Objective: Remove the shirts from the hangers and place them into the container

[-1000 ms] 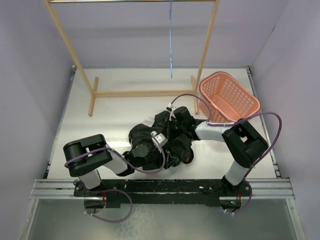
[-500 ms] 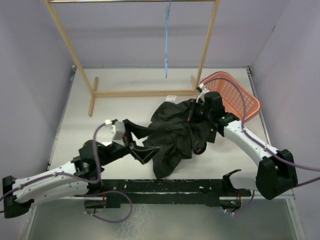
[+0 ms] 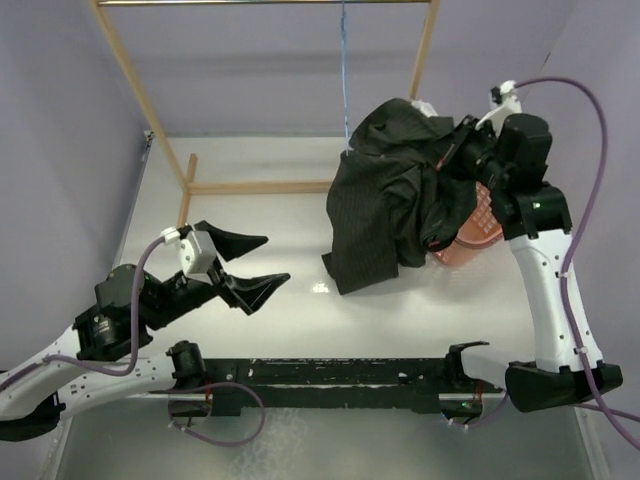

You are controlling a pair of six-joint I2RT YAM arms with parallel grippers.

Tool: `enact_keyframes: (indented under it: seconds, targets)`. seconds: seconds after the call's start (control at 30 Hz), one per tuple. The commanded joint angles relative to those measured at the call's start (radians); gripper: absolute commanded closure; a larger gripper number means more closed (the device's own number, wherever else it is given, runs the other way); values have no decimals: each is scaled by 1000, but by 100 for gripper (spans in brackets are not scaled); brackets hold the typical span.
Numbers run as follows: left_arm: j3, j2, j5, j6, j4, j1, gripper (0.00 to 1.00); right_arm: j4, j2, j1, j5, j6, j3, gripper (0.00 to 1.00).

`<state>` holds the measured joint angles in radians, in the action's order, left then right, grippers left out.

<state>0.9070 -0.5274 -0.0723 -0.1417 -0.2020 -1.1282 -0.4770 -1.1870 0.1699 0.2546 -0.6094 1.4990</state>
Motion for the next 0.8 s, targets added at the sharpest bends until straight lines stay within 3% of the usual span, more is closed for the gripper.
enact_keyframes:
  seconds: [0.0,0.23,0.33,0.47,0.5,0.6,0.67,0.77]
  targets:
    - [117,-44,-76,123,-124,-4,20,-63,-36,-120,-52,-14,170,100]
    - [175,-73,-164,199,-167,-3,32,-105,-208,-213,-67,-22,557,100]
    - [163,-61,-214,228,-169,-4,42,-149,-318,-238,-74,-35,810,100]
    - [116,-27,-277,256,-155,-3,45,-162,-502,-295,-104,-96,1192,100]
    - [105,-18,-287,262,-151,-3,46,-125,-512,-320,-108,-125,1227,100]
    - [80,5,-309,277,-148,-2,46,41,-454,-366,-225,-148,1107,100]
    - [67,17,-318,285,-142,-3,46,134,-405,-368,-351,-114,1027,100]
    - [41,29,-328,298,-131,-4,46,204,-390,-368,-461,-40,1046,100]
